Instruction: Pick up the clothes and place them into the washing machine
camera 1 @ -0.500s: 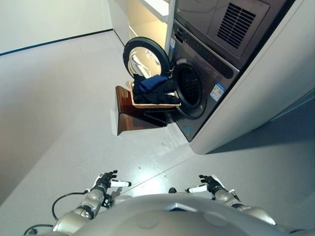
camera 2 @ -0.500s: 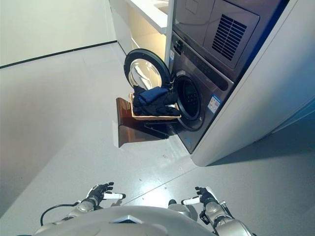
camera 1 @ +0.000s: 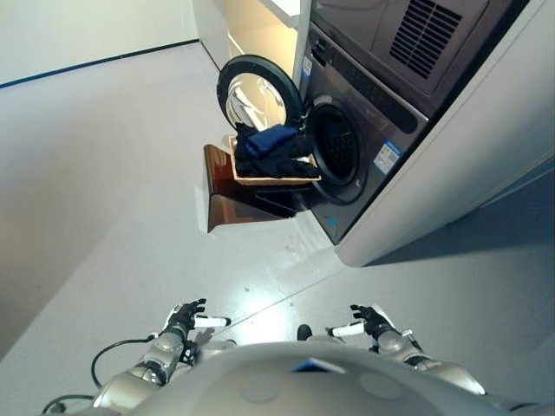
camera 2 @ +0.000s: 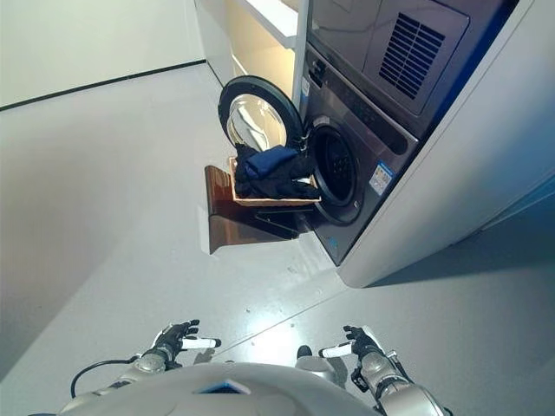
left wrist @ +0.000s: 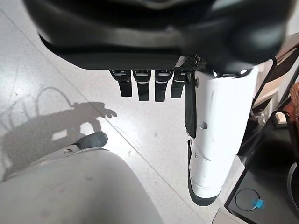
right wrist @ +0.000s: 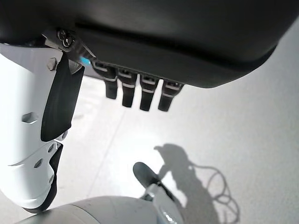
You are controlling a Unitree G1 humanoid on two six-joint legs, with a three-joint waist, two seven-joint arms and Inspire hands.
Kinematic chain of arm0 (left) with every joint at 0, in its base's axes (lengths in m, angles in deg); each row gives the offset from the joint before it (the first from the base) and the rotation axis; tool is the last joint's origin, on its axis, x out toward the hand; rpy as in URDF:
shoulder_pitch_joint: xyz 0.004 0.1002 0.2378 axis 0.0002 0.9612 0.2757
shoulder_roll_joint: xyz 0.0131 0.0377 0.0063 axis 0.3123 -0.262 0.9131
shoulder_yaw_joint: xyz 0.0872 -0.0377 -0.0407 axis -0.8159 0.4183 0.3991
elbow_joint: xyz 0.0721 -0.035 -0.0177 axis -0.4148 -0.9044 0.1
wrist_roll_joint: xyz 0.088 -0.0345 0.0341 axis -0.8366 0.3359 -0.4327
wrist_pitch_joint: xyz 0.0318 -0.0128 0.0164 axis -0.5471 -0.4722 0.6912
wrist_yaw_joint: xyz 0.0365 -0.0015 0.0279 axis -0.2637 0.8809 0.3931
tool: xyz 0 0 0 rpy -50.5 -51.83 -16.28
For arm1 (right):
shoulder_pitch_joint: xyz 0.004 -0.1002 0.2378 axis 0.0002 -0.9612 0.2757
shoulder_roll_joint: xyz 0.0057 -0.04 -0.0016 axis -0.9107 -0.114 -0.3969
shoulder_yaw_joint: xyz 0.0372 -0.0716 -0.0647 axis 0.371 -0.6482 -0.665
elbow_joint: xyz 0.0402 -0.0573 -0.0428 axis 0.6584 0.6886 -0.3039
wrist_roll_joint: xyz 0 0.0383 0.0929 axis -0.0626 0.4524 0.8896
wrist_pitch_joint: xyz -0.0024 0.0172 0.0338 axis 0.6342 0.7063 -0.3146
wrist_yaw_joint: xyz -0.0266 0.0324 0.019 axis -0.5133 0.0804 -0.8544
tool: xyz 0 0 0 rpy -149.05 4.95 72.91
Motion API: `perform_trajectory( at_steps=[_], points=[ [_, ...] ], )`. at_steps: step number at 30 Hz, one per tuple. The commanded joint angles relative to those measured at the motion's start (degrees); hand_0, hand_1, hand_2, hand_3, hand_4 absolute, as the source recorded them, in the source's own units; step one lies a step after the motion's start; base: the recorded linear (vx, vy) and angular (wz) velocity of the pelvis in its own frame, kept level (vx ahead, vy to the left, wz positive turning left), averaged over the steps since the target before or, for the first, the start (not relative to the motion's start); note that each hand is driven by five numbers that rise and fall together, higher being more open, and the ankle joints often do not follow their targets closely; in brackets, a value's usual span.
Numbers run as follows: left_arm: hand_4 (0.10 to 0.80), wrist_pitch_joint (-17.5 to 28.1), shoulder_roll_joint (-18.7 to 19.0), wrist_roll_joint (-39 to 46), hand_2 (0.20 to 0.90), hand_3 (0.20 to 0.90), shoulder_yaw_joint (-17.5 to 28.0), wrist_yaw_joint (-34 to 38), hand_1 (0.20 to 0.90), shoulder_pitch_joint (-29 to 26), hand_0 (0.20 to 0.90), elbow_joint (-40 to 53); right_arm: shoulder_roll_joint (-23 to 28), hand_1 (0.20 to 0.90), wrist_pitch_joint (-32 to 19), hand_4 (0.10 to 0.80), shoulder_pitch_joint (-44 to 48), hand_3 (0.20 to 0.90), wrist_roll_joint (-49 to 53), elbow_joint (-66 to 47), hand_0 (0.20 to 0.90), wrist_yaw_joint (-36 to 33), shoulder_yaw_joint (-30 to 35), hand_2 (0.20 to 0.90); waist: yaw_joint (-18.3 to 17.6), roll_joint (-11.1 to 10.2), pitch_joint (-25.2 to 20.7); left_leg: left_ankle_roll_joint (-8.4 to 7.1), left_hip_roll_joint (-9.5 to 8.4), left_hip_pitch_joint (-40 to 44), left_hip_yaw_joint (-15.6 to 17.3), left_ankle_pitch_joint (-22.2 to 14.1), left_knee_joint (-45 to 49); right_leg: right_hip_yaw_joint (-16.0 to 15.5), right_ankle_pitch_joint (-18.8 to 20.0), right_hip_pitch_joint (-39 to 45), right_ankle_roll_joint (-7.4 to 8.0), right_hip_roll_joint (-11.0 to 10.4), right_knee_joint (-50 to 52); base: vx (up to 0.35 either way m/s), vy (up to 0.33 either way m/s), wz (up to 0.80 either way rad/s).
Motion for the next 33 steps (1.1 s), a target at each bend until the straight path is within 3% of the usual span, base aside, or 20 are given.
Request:
perform_trajectory(
  at_steps=[1,8,13,14,18,22,24,27,29,31,33],
  points=[
    [0.800,1.38,-1.75,0.78,0.900,0.900,1.74,0.75,0.900,-7.24,0.900,-3.13,-0.37,0.900,0.78,0.800,4.08,0.900,0.71,2.20,0.900,-0.16,-3.28,0.900,0.56,-1.75,1.24,0.85,-3.12,-2.69,-3.16,-1.19,-0.16,0.77,-2.08,-0.65,0.96,0.11,2.47,0.037,0.049,0.05],
    [0.800,1.50,-0.61,1.04,0.900,0.900,1.44,1.20,0.900,-8.49,0.900,-1.75,0.51,0.900,0.95,0.800,6.63,0.900,1.63,1.39,0.900,-0.88,-2.54,0.900,1.03,-2.22,2.49,2.61,-4.14,-3.60,-2.24,-1.84,0.61,1.92,-2.92,-4.78,1.84,0.07,8.72,0.005,0.082,-0.02],
    [0.800,1.52,0.87,0.13,0.900,0.900,1.52,1.16,0.900,-9.75,0.900,-1.00,3.02,0.900,1.15,0.800,9.49,0.900,-3.11,0.38,0.900,-3.13,-3.10,0.900,1.27,-2.28,3.88,3.83,-4.56,-3.72,-2.49,-3.07,2.24,1.08,-3.39,-8.39,3.42,0.28,17.22,0.040,0.115,-0.06],
    [0.800,1.95,1.75,-0.86,0.900,0.900,1.67,1.28,0.900,-9.92,0.900,0.40,5.28,0.900,1.04,0.800,10.47,0.900,-9.84,-2.39,0.900,-4.83,-5.39,0.900,0.87,-2.10,4.89,4.31,-4.60,-3.19,-3.06,-3.50,2.68,1.19,-1.90,-10.39,3.94,0.75,22.54,0.045,0.116,-0.12],
    [0.800,2.21,2.91,-0.69,0.900,0.900,1.79,1.48,0.900,-10.77,0.900,1.51,7.99,0.900,1.02,0.800,13.64,0.900,-10.79,-4.06,0.900,-5.86,-5.38,0.900,-0.11,-1.51,6.40,4.42,-4.25,-2.08,-4.41,-3.48,2.24,1.44,-1.84,-14.17,3.95,2.68,28.79,0.072,0.099,-0.01],
    [0.800,2.51,2.90,0.19,0.900,0.900,1.97,2.39,0.900,-11.21,0.900,0.81,9.91,0.900,1.32,0.800,17.25,0.900,-8.99,-4.18,0.900,-7.13,-4.70,0.900,-0.48,-1.57,6.73,4.22,-5.42,0.11,-5.49,-4.42,0.92,1.23,-1.91,-15.88,3.03,1.84,20.64,0.178,0.018,0.25],
    [0.800,2.69,2.72,1.03,0.900,0.900,1.72,2.98,0.900,-11.46,0.900,0.92,10.93,0.900,1.40,0.800,19.93,0.900,-7.83,-4.82,0.900,-7.66,-4.26,0.900,-0.50,-1.98,7.22,3.64,-5.99,1.25,-5.90,-5.75,0.84,-0.57,2.30,-18.66,4.00,-1.95,11.77,0.264,-0.069,0.24],
    [0.800,2.80,2.23,1.60,0.900,0.900,1.73,3.19,0.900,-10.96,0.900,0.75,11.61,0.900,1.23,0.800,21.63,0.900,-7.32,-7.04,0.900,-7.55,-4.51,0.900,-1.32,-2.09,7.45,2.88,-5.90,4.06,-6.65,-7.86,0.62,-1.73,7.17,-20.10,5.55,-4.23,4.15,0.298,-0.072,0.28],
    [0.800,2.76,2.03,1.59,0.900,0.900,1.83,3.13,0.900,-10.48,0.900,0.75,12.37,0.900,1.00,0.800,21.24,0.900,-7.24,-8.28,0.900,-7.69,-4.53,0.900,-1.83,-2.37,7.02,2.50,-5.83,5.95,-7.26,-8.75,0.20,-0.04,7.75,-19.09,5.39,-2.82,3.54,0.259,-0.063,0.33],
    [0.800,2.98,2.00,1.60,0.900,0.900,1.61,3.22,0.900,-10.26,0.900,0.57,13.54,0.900,0.51,0.800,21.42,0.900,-6.25,-10.67,0.900,-7.04,-4.96,0.900,-2.54,-2.73,5.66,2.00,-5.31,6.93,-8.84,-9.41,-0.10,4.09,8.05,-18.11,4.69,-0.67,3.67,0.240,-0.108,0.46],
    [0.800,3.21,1.64,1.59,0.900,0.900,1.36,3.39,0.900,-9.90,0.900,1.14,14.73,0.900,0.01,0.800,21.07,0.900,-5.47,-13.53,0.900,-6.71,-5.03,0.900,-2.73,-2.63,4.40,1.20,-4.05,7.15,-10.00,-9.99,0.43,4.43,8.26,-17.13,4.05,0.71,2.92,0.301,-0.202,0.71]
  ],
)
